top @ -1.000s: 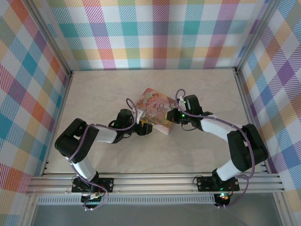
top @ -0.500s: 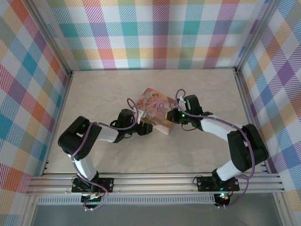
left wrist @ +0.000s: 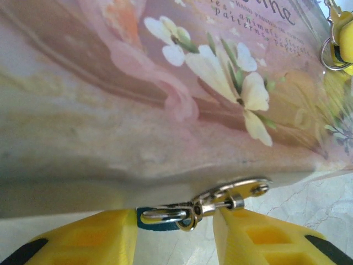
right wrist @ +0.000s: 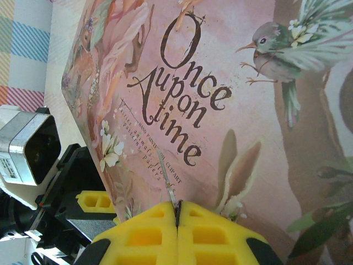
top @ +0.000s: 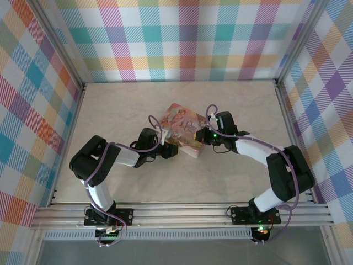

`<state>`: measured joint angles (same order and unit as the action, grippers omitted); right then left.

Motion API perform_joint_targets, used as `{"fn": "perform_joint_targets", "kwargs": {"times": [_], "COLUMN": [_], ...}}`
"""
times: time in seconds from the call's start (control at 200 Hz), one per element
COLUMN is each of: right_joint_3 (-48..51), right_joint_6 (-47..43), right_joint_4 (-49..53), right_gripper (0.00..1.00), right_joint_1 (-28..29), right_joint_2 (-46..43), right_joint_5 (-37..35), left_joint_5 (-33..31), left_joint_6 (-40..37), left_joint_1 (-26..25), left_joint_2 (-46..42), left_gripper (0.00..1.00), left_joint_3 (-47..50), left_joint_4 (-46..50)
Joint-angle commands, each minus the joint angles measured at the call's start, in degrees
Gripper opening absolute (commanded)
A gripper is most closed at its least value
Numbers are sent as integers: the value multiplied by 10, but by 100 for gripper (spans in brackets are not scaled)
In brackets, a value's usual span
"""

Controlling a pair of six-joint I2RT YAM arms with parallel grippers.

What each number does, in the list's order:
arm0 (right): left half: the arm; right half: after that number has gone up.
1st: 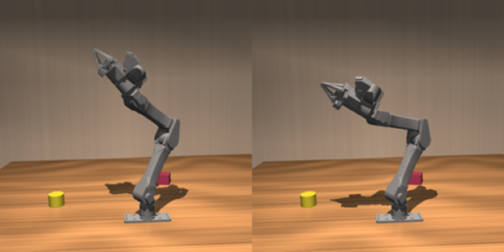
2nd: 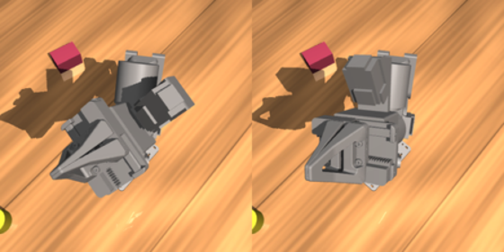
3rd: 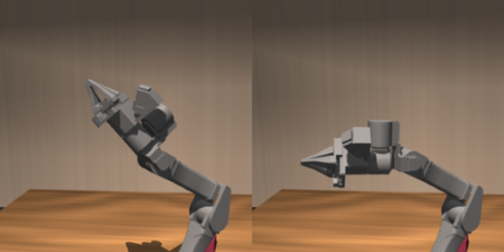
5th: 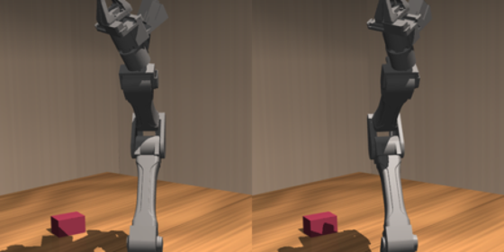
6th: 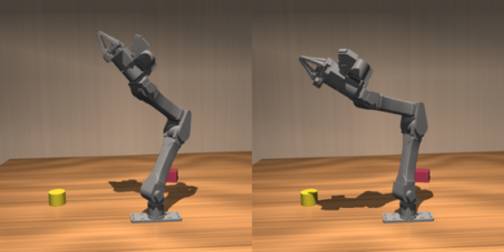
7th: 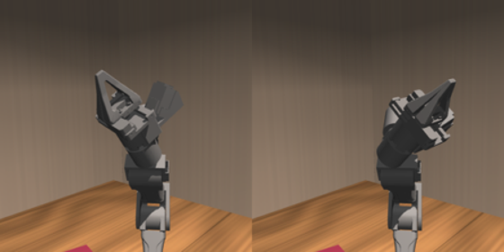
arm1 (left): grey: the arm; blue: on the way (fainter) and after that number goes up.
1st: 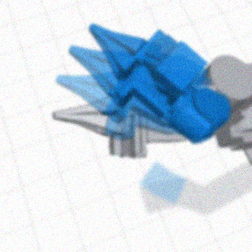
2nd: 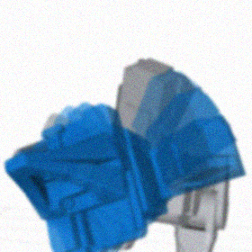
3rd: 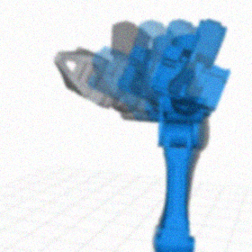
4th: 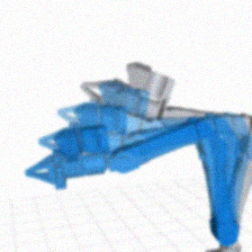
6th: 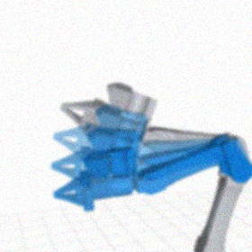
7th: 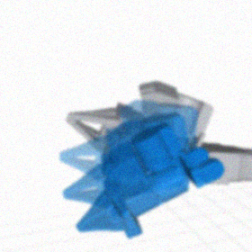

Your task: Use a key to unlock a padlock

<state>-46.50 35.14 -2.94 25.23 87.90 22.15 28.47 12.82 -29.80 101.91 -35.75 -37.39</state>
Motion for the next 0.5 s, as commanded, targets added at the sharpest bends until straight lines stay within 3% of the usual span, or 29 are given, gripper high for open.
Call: {"fn": "perform_joint_targets", "kwargs": {"times": [0.0,0.495], "right_joint_3": [16,14], "right_joint_6": [-5,-4], "right_joint_4": [56,56], "right_gripper": [2,2], "right_joint_1": [5,7], "right_joint_2": [4,4], "right_joint_5": [-14,-14], "left_joint_5": [8,-16], "left_joint_6": [9,23], "left_joint_1": [5,-5], "left_joint_2": [7,11], "left_gripper": [40,41], "left_joint_3": [-12,-10], "left_joint_4": [-35,-44]}}
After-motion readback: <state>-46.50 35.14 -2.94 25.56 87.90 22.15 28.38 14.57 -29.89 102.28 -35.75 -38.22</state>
